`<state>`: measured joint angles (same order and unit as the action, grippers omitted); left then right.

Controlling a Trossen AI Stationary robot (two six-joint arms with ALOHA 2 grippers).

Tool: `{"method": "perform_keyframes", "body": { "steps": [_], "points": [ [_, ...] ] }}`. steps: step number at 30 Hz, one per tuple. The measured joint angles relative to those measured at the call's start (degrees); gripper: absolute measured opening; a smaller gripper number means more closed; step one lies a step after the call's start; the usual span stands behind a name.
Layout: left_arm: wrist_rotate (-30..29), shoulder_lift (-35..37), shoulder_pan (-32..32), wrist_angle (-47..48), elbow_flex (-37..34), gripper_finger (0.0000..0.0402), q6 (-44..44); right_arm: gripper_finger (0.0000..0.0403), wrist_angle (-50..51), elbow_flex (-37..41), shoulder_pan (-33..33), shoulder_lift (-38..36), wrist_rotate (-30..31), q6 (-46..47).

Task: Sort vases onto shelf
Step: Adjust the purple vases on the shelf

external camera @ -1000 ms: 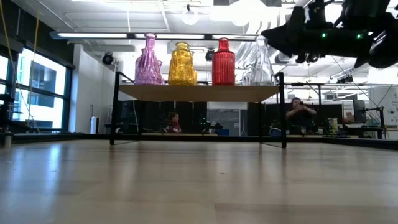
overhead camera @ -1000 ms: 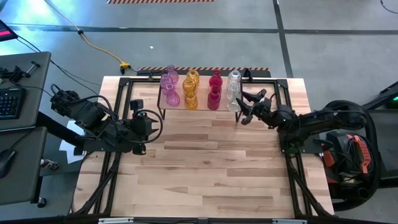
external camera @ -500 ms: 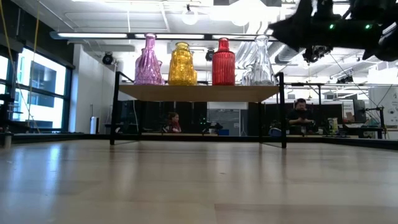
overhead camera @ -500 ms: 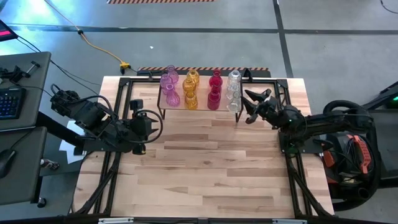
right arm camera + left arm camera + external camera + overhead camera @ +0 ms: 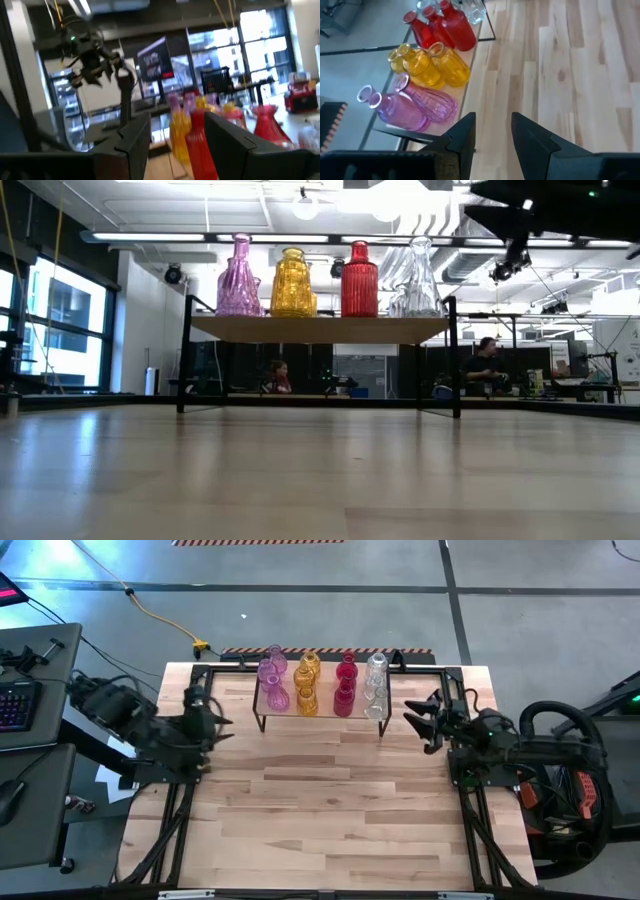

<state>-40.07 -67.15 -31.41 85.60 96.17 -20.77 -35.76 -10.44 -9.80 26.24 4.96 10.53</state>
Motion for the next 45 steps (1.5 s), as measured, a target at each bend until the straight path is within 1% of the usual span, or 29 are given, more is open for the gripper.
{"method": "perform_keyframes", "body": {
  "steps": [5,8,12,15,16,18,22,25,28,31,33,36,40,45],
  "points": [
    [-0.3,9.0,-1.3,-6.7,-11.3,0.0117,-2.2,0.0170,15.9,0.0,0.6,-11.2,-2.9,0.1],
    [-0.4,14.0,-1.8,-12.9,-18.7,0.0117,-2.7,0.0170,23.4,0.5,1.5,-15.9,-3.5,1.9],
    [-0.3,18.1,-2.1,-18.7,-26.2,0.0117,-2.7,0.0170,24.3,5.1,2.7,-19.9,-3.4,3.6],
    [-1.0,19.7,-2.1,-22.1,-30.4,0.0117,-2.5,0.0170,22.3,9.2,2.9,-21.9,-0.5,4.5],
    [-1.2,20.0,-2.0,-23.2,-31.5,0.0117,-1.9,0.0170,23.0,9.9,2.9,-22.3,0.0,4.6],
    [-1.2,20.2,-2.0,-25.3,-33.5,0.0117,-1.1,0.0170,25.9,9.8,3.1,-22.6,0.7,4.6],
    [-1.2,20.3,-2.0,-29.7,-37.6,0.0117,0.5,0.0170,27.1,9.9,3.1,-22.6,0.4,2.8],
    [-2.2,20.2,-1.7,-33.9,-40.6,0.0117,4.4,0.0170,29.2,9.9,3.1,-22.5,0.4,0.9],
    [-5.8,20.2,-0.6,-38.2,-42.5,0.0117,9.6,0.0170,31.2,9.9,3.1,-22.6,0.8,-0.9],
    [-9.6,20.2,1.5,-41.8,-42.8,0.0117,16.1,0.0170,33.5,9.9,3.1,-22.5,2.5,-1.5],
    [-10.9,20.3,3.4,-44.8,-42.4,0.0117,20.8,0.0170,33.5,9.9,3.1,-22.5,3.3,-1.1],
    [-11.1,20.3,6.8,-48.7,-42.0,0.0117,26.4,0.0170,33.5,9.9,3.1,-22.5,3.4,-0.2],
    [-11.1,20.6,12.0,-53.8,-40.9,0.0117,27.4,0.0170,33.4,9.9,3.1,-22.5,3.4,-0.1],
    [-11.3,21.3,16.9,-61.2,-39.7,0.0117,25.5,0.0170,33.4,9.9,3.1,-22.5,3.4,-0.1]
  ]
}}
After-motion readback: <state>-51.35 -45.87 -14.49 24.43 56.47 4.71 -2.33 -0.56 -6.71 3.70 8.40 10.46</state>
